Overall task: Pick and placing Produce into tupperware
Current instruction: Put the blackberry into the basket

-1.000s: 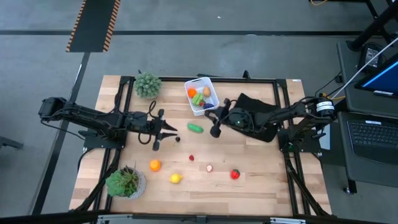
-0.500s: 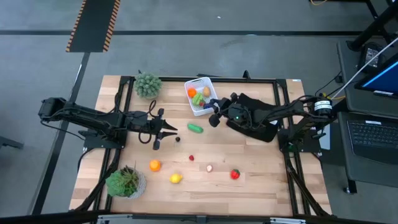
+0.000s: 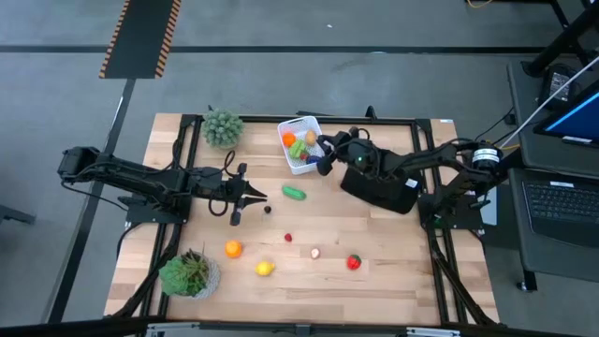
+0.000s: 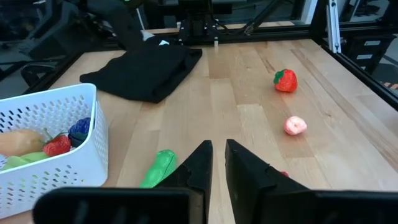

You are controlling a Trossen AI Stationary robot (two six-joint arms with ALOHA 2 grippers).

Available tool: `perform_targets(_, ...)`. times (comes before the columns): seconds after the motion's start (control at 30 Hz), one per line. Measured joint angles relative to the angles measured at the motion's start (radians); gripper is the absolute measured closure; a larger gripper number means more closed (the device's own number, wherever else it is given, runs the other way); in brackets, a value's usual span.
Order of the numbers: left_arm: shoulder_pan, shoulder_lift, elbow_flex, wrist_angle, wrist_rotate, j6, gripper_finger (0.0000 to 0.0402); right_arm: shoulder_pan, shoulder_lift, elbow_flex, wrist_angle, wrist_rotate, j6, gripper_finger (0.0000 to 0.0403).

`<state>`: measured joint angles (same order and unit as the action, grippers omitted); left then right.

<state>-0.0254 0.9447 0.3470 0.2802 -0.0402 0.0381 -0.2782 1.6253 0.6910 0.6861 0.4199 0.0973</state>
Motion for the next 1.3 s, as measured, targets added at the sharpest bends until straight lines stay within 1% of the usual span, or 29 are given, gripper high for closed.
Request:
perform_targets(0.1, 0.000, 0.000, 0.000, 0.000, 0.000, 0.000, 0.0373, -0.023, 0.000, 0.001, 0.032, -0.037, -0.001, 0.0305)
perform_targets(0.2, 0.000, 0.000, 0.000, 0.000, 0.000, 0.022, 0.0380, -0.042, 0.000, 0.018, 0.015, -0.082, -0.004, 0.0305)
perform_targets(0.37, 0.001, 0.000, 0.000, 0.001, 0.000, 0.043, 0.0390, -0.068, 0.029, 0.102, -0.042, -0.097, -0.058, 0.0305)
perform_targets(0.47, 0.001, 0.000, 0.000, -0.001, 0.000, 0.043, 0.0396, -0.096, 0.053, 0.166, -0.096, -0.173, -0.079, 0.0305)
perform_targets(0.63, 0.001, 0.000, 0.000, -0.003, 0.000, 0.042, 0.0400, -0.140, 0.091, 0.294, -0.336, -0.309, -0.133, 0.0305)
perform_targets(0.87, 0.001, 0.000, 0.000, -0.011, 0.000, 0.043, 0.0383, -0.184, 0.121, 0.490, -0.718, -0.452, -0.264, 0.0305)
perform_targets(1.0, 0.001, 0.000, 0.000, -0.012, 0.000, 0.043, 0.0372, -0.196, 0.150, 0.611, -0.909, -0.505, -0.324, 0.0305)
perform_targets(1.13, 0.001, 0.000, 0.000, -0.011, 0.000, 0.043, 0.0362, -0.198, 0.205, 0.723, -1.061, -0.554, -0.381, 0.0305)
perform_targets(1.3, 0.001, 0.000, 0.000, -0.011, 0.000, 0.042, 0.0351, -0.199, 0.292, 0.877, -1.266, -0.580, -0.454, 0.0305)
